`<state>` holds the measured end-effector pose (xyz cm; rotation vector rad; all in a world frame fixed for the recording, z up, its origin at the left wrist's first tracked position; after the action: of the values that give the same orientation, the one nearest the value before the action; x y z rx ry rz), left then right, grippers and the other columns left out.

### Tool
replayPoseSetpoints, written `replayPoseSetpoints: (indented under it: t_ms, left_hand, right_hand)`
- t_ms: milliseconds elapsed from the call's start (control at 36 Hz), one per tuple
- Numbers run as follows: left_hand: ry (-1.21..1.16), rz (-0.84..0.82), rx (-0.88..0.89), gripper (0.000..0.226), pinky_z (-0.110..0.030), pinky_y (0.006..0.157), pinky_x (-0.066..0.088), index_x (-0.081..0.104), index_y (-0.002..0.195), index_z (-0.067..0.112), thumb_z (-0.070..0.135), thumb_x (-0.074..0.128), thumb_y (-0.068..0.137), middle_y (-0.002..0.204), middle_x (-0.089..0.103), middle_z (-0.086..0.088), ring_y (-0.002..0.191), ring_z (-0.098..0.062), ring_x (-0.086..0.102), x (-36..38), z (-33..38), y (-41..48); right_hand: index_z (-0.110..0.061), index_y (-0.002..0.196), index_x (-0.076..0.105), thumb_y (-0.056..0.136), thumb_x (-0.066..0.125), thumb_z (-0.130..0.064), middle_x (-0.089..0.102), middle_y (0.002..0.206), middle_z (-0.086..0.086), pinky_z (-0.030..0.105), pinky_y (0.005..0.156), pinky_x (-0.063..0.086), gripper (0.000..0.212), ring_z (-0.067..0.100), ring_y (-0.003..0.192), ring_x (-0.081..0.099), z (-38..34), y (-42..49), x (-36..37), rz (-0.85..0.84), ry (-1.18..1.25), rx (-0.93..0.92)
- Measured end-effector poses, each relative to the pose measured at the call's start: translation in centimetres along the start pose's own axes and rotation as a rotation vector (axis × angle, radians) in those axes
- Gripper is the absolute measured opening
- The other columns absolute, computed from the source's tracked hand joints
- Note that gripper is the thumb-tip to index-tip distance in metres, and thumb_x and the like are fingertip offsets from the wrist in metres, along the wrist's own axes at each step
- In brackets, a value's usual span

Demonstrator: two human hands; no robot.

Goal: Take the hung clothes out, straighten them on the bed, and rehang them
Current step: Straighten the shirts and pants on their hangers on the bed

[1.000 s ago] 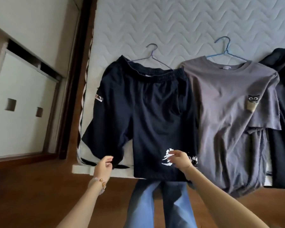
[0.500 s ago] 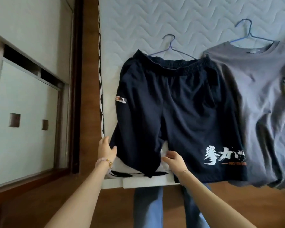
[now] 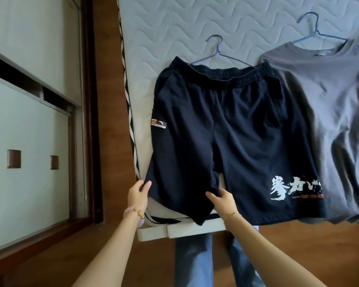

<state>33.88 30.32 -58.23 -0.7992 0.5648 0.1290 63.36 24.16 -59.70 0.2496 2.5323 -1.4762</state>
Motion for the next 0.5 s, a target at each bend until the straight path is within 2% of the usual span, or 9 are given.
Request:
replayPoseSetpoints:
  t_ms: [56, 139, 194, 250, 333, 417, 444, 500]
  left_hand:
    - [-0.234, 0.019, -0.131, 0.030, -0.033, 0.092, 0.044, 0.059, 0.117, 0.009, 0.027, 0.051, 0.094, 0.115, 0.058, -0.001, 0.109, -0.022, 0.055, -1.1, -2.4, -1.3]
    - [-0.540, 0.093, -0.277, 0.027, -0.035, 0.090, 0.047, 0.062, 0.114, 0.011, 0.025, 0.052, 0.094, 0.118, 0.062, -0.007, 0.107, -0.025, 0.059, -3.1, -6.2, -3.3]
    - [-0.620, 0.129, -0.350, 0.024, -0.034, 0.086, 0.047, 0.062, 0.113, 0.012, 0.024, 0.052, 0.094, 0.117, 0.061, -0.007, 0.108, -0.026, 0.057, -4.0, -8.2, -4.3]
    - [-0.660, 0.148, -0.404, 0.014, -0.029, 0.076, 0.048, 0.063, 0.102, 0.015, 0.022, 0.053, 0.093, 0.112, 0.061, -0.007, 0.105, -0.026, 0.057, -4.2, -9.5, -5.3]
    - [-0.641, 0.153, -0.461, 0.011, -0.028, 0.071, 0.048, 0.061, 0.099, 0.014, 0.021, 0.055, 0.093, 0.108, 0.061, -0.007, 0.100, -0.027, 0.057, -3.7, -10.5, -5.6]
    - [-0.508, 0.155, -0.479, 0.019, -0.036, 0.084, 0.050, 0.059, 0.106, 0.007, 0.020, 0.054, 0.093, 0.115, 0.059, -0.012, 0.102, -0.029, 0.057, -3.2, -11.2, -4.7]
    - [-0.412, 0.155, -0.466, 0.024, -0.039, 0.088, 0.049, 0.057, 0.112, 0.003, 0.019, 0.052, 0.094, 0.119, 0.058, -0.014, 0.104, -0.032, 0.056, -3.3, -11.2, -4.3]
    - [-0.143, 0.145, -0.400, 0.031, -0.043, 0.091, 0.048, 0.052, 0.121, 0.000, 0.018, 0.050, 0.095, 0.124, 0.056, -0.018, 0.107, -0.038, 0.055, -3.5, -10.3, -3.5]
  right_hand:
    - [0.004, 0.107, 0.063, 0.093, 0.060, -0.011, 0.068, 0.095, 0.014, 0.043, 0.084, 0.055, 0.020, 0.028, 0.090, 0.065, 0.9, 0.0, 0.2, -0.019, 0.072, 0.051]
    - [0.003, 0.106, 0.061, 0.095, 0.057, -0.005, 0.063, 0.087, 0.014, 0.029, 0.063, 0.056, 0.014, 0.026, 0.078, 0.061, 2.2, -0.7, 1.3, -0.089, 0.166, 0.140]
    - [-0.001, 0.102, 0.059, 0.096, 0.057, -0.008, 0.060, 0.083, 0.012, 0.020, 0.052, 0.052, 0.010, 0.018, 0.066, 0.057, 3.3, -1.2, 2.4, -0.142, 0.107, 0.197]
    - [-0.003, 0.106, 0.059, 0.097, 0.056, -0.013, 0.059, 0.089, 0.012, 0.020, 0.056, 0.049, 0.014, 0.015, 0.066, 0.055, 4.5, -1.6, 3.2, -0.171, 0.056, 0.249]
    - [-0.007, 0.110, 0.057, 0.098, 0.053, -0.016, 0.060, 0.100, 0.011, 0.022, 0.061, 0.046, 0.015, 0.020, 0.081, 0.057, 6.0, -1.8, 3.6, -0.162, 0.039, 0.301]
    - [-0.009, 0.095, 0.060, 0.097, 0.053, -0.010, 0.061, 0.100, 0.011, 0.026, 0.064, 0.045, 0.008, 0.023, 0.089, 0.056, 6.6, -1.5, 2.8, -0.119, -0.037, 0.299]
    - [-0.010, 0.088, 0.060, 0.096, 0.053, -0.007, 0.061, 0.096, 0.010, 0.028, 0.066, 0.043, 0.011, 0.023, 0.086, 0.055, 6.7, -1.3, 2.5, -0.117, -0.050, 0.299]
    - [-0.012, 0.092, 0.059, 0.094, 0.054, -0.005, 0.062, 0.089, 0.008, 0.029, 0.068, 0.040, 0.009, 0.022, 0.083, 0.057, 6.5, -1.4, 2.2, -0.142, -0.067, 0.292]
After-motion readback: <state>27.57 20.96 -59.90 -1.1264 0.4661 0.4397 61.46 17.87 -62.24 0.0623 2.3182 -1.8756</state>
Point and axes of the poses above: each hand's wrist, its own y-axis towards the middle knuckle, its own x-axis out of the palm, z = x × y, the point moved 10 cm from there along y, towards the middle knuckle
